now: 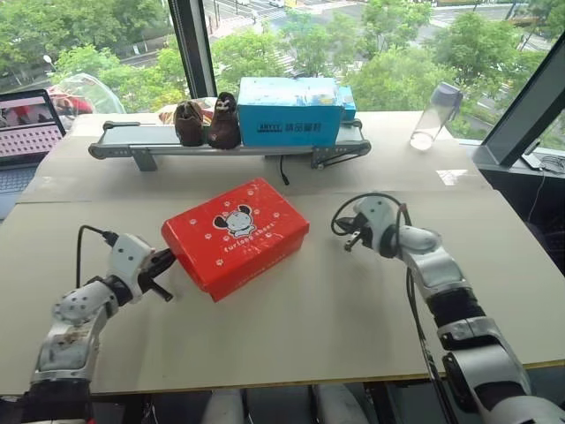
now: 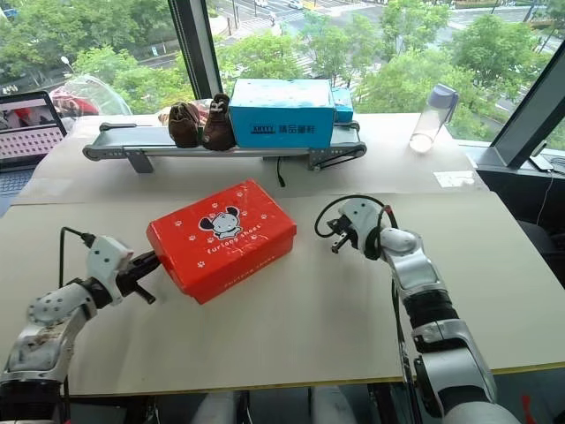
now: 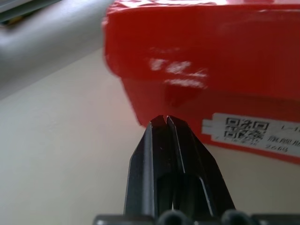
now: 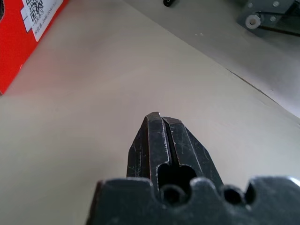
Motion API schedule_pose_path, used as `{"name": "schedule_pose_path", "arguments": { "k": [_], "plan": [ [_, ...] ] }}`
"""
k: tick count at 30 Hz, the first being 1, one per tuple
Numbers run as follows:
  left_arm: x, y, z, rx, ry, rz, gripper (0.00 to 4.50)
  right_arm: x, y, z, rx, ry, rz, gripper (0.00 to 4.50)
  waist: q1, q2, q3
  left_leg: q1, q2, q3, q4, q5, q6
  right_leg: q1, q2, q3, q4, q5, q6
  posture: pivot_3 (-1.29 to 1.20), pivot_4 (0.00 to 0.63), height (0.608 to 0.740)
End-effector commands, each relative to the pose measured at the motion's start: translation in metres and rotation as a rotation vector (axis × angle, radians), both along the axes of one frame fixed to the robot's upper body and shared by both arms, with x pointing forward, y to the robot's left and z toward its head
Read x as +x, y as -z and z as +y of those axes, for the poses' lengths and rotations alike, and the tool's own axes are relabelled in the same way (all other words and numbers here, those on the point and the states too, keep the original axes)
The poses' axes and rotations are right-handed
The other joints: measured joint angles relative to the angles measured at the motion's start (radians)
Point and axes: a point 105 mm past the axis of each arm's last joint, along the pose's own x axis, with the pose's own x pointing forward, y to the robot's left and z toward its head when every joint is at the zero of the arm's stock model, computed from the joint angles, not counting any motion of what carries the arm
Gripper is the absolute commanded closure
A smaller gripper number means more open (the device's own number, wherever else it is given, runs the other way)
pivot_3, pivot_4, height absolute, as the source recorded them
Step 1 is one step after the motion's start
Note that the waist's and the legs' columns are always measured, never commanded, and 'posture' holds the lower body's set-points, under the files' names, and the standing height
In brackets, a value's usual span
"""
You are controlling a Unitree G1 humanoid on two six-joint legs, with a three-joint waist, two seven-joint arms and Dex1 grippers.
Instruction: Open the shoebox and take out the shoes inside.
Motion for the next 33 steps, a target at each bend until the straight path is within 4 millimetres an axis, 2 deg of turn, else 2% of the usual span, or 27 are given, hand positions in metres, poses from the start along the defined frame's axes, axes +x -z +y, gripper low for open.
{"name": "schedule_pose_path", "arguments": {
  "k": [1,4,8,11,14,18,19,22,25,31,33],
  "plan": [
    [0.002,0.004,-0.01,0.014,0.036,-0.007,4.43,0.006,-0.012,0.024,0.042,-0.07,-0.056,4.5,-0.004,0.0,0.0,0.0,0.0,0.0,0.0,0.0,0.0,0.0,0.0,0.0,0.0,0.001,-0.001,0.0,0.15,0.74],
    [0.0,0.009,-0.02,0.005,0.083,0.015,4.43,0.002,-0.01,0.049,0.09,-0.153,-0.036,4.5,-0.006,0.0,0.0,0.0,0.0,0.0,0.0,0.0,0.0,0.0,0.0,0.0,0.0,0.002,-0.003,0.0,0.15,0.74],
    [-0.001,0.012,-0.028,-0.007,0.115,0.029,4.43,-0.014,-0.009,0.067,0.13,-0.266,0.004,4.5,-0.001,0.0,0.0,0.0,0.0,0.0,0.001,0.0,0.0,0.001,0.0,0.0,0.001,0.002,-0.003,0.0,0.15,0.74],
    [-0.01,0.009,-0.05,-0.06,0.164,0.042,4.43,-0.028,-0.012,0.063,0.134,-0.317,0.039,4.5,0.003,0.0,0.0,0.0,0.0,0.0,0.001,0.0,0.0,0.001,-0.001,0.0,0.001,0.002,-0.003,0.0,0.15,0.74],
    [-0.034,0.009,-0.078,-0.102,0.279,0.097,4.43,-0.046,-0.019,0.051,0.123,-0.338,0.061,4.5,0.003,0.0,0.0,-0.001,0.0,0.0,0.001,0.0,0.0,0.0,-0.001,0.0,0.001,0.002,-0.004,0.0,0.15,0.74],
    [-0.049,0.004,-0.092,-0.121,0.337,0.142,4.43,-0.068,-0.024,0.04,0.111,-0.337,0.096,4.5,0.011,0.0,0.0,-0.001,0.0,0.0,0.0,0.0,0.0,-0.001,-0.001,0.0,0.002,0.001,-0.004,0.0,0.15,0.74],
    [-0.051,0.003,-0.094,-0.12,0.347,0.15,4.43,-0.072,-0.024,0.037,0.103,-0.334,0.105,4.5,0.011,0.0,0.0,0.0,0.0,0.0,0.0,0.0,0.0,-0.001,0.0,0.0,0.002,-0.002,0.0,0.0,0.15,0.74],
    [-0.059,-0.001,-0.097,-0.131,0.388,0.197,4.43,-0.089,-0.023,0.028,0.081,-0.32,0.136,4.5,0.01,0.0,0.0,0.002,0.0,0.0,0.0,0.0,0.0,0.0,0.0,0.0,0.003,-0.002,0.0,0.0,0.15,0.74],
    [-0.057,-0.005,-0.088,-0.112,0.396,0.213,4.43,-0.1,-0.02,0.022,0.084,-0.296,0.164,4.5,0.01,0.0,0.0,0.001,0.0,0.0,0.001,0.0,0.0,-0.001,0.0,0.0,0.003,-0.005,-0.006,0.0,0.15,0.74],
    [-0.041,-0.011,-0.06,-0.037,0.372,0.208,4.43,-0.095,-0.005,0.001,-0.01,-0.212,0.175,4.5,0.011,0.0,0.001,0.001,0.0,0.0,0.001,0.0,0.0,-0.001,0.0,0.0,0.002,-0.005,-0.005,0.0,0.15,0.74],
    [-0.039,-0.015,-0.05,-0.019,0.386,0.219,4.43,-0.093,-0.002,-0.012,-0.049,-0.177,0.201,4.5,0.012,-0.001,0.001,0.0,0.0,0.0,0.001,0.0,0.0,-0.001,-0.001,0.0,0.002,-0.005,-0.005,0.0,0.15,0.74]
  ]
}}
